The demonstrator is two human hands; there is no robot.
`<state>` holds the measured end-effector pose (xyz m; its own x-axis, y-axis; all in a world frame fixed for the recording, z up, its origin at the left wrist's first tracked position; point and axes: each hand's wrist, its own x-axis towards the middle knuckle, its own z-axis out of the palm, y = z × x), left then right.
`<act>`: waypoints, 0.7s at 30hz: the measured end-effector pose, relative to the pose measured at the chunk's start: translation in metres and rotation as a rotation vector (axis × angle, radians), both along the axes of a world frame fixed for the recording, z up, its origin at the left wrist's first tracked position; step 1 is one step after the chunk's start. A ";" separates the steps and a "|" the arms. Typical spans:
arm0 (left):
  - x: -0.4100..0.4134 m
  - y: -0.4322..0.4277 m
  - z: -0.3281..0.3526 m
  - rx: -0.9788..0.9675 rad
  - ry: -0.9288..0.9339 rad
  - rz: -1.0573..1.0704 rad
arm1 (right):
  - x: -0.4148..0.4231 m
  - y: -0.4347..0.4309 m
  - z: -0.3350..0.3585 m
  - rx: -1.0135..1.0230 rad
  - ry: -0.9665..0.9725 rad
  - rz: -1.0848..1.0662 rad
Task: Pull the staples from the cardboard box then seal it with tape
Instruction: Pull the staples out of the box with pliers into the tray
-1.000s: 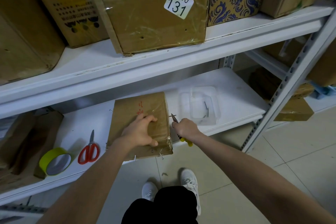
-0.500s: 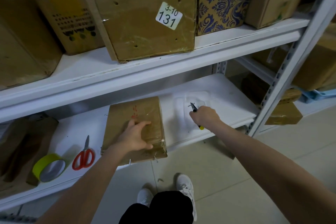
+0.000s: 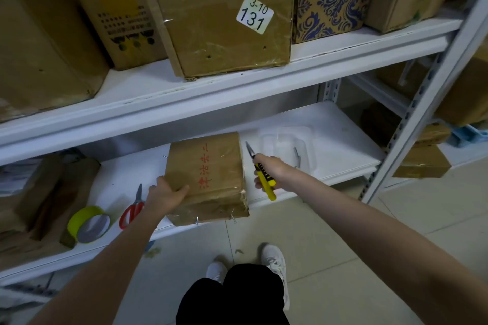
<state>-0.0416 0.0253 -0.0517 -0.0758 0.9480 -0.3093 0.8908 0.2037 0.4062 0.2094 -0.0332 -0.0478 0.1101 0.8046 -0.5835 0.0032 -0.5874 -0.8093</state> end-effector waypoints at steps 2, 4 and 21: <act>-0.003 -0.004 0.001 -0.003 -0.026 -0.015 | -0.013 -0.010 0.006 -0.069 0.088 0.052; -0.005 -0.007 0.003 -0.002 -0.045 -0.015 | -0.022 -0.015 0.004 -0.081 0.117 0.034; -0.019 -0.006 0.007 0.119 0.341 -0.442 | -0.037 -0.007 -0.030 0.050 -0.166 -0.177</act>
<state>-0.0610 0.0193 -0.0443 0.2592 0.9390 -0.2260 0.9657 -0.2476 0.0784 0.1728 -0.0405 -0.0776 0.3429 0.7916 -0.5058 0.0396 -0.5501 -0.8341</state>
